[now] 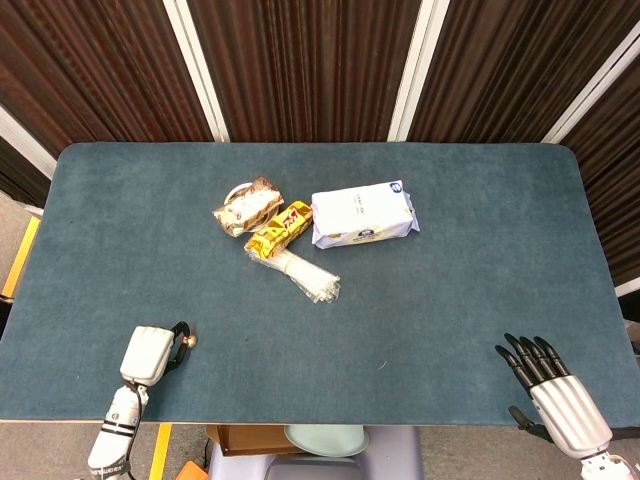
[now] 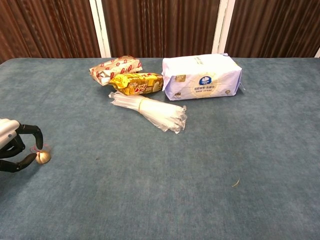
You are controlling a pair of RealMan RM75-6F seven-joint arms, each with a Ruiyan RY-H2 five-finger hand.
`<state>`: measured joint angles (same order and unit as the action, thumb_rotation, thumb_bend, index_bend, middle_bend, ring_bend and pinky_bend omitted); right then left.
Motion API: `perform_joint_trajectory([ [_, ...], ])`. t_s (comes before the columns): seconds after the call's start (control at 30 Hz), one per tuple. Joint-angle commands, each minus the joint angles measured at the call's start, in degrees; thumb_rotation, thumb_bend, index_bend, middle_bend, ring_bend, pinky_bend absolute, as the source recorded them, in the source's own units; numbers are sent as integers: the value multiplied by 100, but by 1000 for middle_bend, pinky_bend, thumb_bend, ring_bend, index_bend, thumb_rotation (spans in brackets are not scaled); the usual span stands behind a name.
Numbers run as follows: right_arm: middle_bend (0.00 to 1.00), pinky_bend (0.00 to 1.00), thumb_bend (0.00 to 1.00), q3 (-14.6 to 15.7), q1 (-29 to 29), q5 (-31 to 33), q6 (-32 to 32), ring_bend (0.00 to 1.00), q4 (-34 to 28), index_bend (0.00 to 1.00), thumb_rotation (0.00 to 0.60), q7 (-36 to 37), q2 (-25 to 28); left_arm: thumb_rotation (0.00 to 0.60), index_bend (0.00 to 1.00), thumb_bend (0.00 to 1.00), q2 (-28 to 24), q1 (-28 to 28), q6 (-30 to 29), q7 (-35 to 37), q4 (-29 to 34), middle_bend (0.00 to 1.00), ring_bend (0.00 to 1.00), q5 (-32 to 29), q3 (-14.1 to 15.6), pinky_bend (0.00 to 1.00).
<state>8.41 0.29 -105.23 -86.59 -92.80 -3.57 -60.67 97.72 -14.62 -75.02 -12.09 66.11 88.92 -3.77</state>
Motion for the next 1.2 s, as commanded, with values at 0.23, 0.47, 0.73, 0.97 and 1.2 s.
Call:
perform_joint_trajectory([
  [0.23,0,0,356,8,-7,12,-9,0,-10,0,600,-21,0,600,507,434,65,-70,-14,-35,-66,1000,1000,-74,27,1000],
  [0.47,0,0,356,24,-17,-4,-38,0,-4,0,600,-2,8,600,528,433,113,-146,30,-154,-71,1000,1000,-157,21,1000],
  [0.73,0,0,355,24,-23,5,-54,0,-6,0,600,1,9,600,553,433,76,-161,99,-193,-29,1000,1000,-298,45,1000],
  [0.97,0,0,356,24,-25,19,-48,0,-13,0,600,-13,8,600,558,433,68,-193,92,-205,18,1000,1000,-322,69,1000],
  [1.2,0,0,356,26,-26,28,-44,0,-17,0,600,-17,12,600,561,432,48,-207,127,-239,64,1000,1000,-381,101,1000],
])
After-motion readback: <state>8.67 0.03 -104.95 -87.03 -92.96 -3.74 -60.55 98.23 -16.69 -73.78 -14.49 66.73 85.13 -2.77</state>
